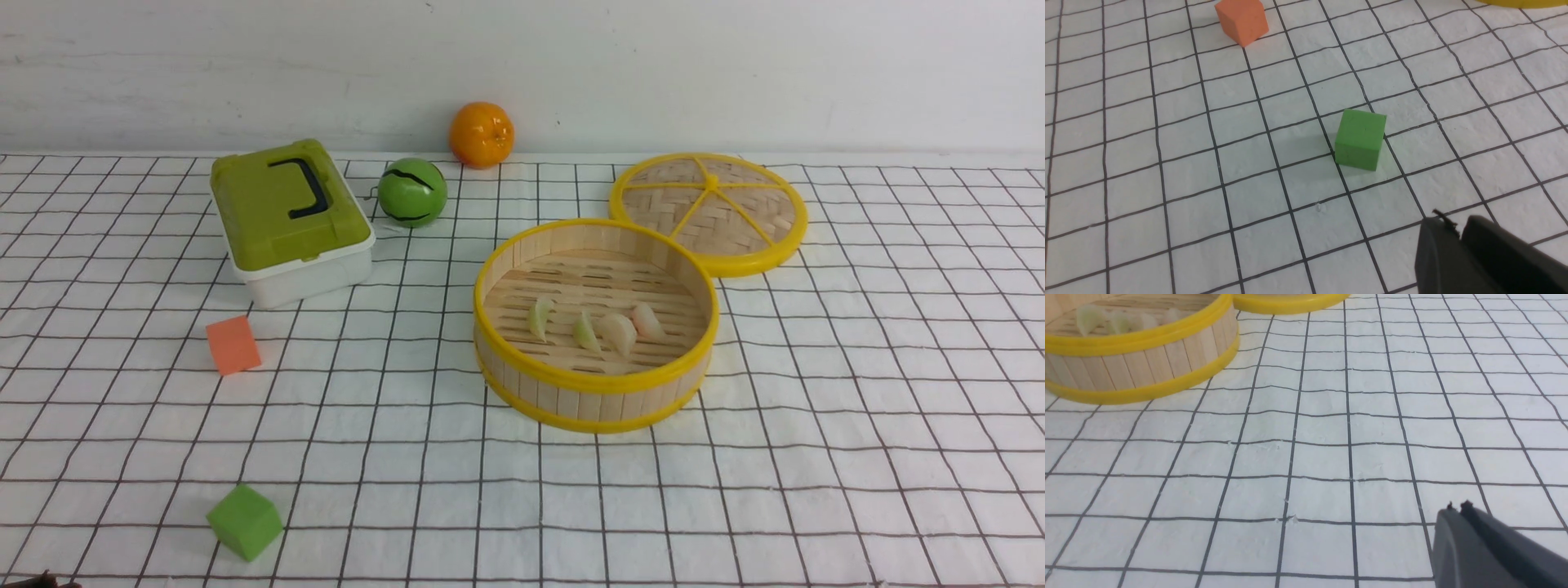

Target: Put the dumplings into the steamer on the table with the white tablecloth.

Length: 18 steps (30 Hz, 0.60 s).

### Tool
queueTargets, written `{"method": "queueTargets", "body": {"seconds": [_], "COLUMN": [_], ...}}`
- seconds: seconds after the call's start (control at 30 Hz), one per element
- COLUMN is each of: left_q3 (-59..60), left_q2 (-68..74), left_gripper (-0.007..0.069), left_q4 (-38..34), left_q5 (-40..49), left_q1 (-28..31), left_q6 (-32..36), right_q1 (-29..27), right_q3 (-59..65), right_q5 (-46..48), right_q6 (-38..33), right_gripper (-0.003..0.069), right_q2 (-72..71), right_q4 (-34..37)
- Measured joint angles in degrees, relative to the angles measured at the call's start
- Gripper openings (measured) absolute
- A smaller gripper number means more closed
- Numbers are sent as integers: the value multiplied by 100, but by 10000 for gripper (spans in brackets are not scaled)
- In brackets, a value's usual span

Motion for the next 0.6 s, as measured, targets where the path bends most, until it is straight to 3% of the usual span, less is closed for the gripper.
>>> {"method": "queueTargets", "body": {"seconds": [0.6], "left_q3": [33], "left_q2": [-65], "left_gripper": [90], "left_q4": [0], "left_q5": [-8], "left_q1": [0], "left_q6": [0], "right_q1": [-11], "right_q3": [0], "right_q5": [0], "right_q6": [13], "right_gripper": [20], "right_q2": [0], "right_q4": [0]}}
